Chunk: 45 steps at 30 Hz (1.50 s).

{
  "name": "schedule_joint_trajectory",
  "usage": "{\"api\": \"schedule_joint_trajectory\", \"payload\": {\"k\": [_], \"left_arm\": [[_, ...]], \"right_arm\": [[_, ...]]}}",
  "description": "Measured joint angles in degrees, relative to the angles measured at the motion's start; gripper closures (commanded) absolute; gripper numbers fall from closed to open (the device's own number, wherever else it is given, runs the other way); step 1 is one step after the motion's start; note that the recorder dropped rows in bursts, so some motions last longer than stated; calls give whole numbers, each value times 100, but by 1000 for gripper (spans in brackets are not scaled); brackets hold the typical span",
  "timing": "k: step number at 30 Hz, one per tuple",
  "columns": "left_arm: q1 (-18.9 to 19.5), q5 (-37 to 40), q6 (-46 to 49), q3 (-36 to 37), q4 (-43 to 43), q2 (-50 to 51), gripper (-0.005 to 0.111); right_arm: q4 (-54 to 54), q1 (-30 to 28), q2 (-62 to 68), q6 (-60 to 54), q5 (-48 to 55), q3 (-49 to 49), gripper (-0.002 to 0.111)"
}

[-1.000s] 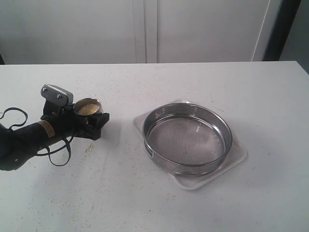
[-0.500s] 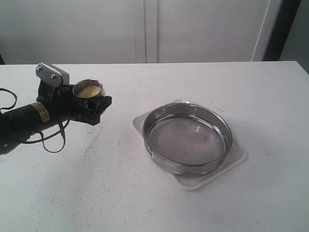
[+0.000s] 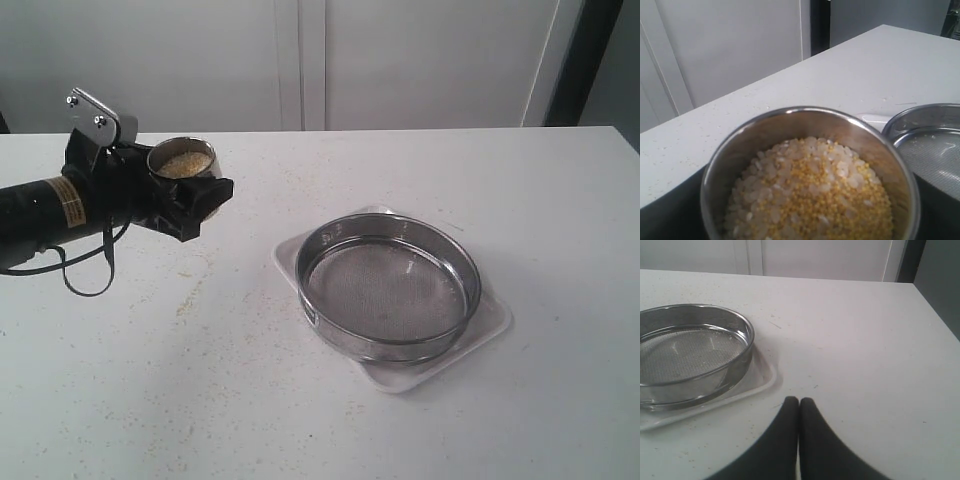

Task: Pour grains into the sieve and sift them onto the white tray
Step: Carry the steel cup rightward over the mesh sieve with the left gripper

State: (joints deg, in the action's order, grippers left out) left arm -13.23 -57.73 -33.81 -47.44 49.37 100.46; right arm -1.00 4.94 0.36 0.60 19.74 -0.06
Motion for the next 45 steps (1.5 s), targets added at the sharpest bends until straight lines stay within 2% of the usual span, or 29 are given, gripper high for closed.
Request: {"api": "schedule_joint_trajectory", "payload": {"k": [5, 17, 27, 33, 45], "left_arm": [[-213, 390, -156, 0, 295, -299, 107], [-1300, 1210, -274, 0, 369, -708, 107], [-2247, 2858, -464, -715, 369, -731, 107], [-2541, 3695, -488, -1158, 369, -720, 107], [-2964, 4595, -477, -1848, 719, -359, 107]], "right_arm": [[0, 0, 0, 0, 0, 0, 108], [0, 0, 0, 0, 0, 0, 108], [0, 0, 0, 0, 0, 0, 108], [0, 0, 0, 0, 0, 0, 108], [0, 0, 0, 0, 0, 0, 108]]}}
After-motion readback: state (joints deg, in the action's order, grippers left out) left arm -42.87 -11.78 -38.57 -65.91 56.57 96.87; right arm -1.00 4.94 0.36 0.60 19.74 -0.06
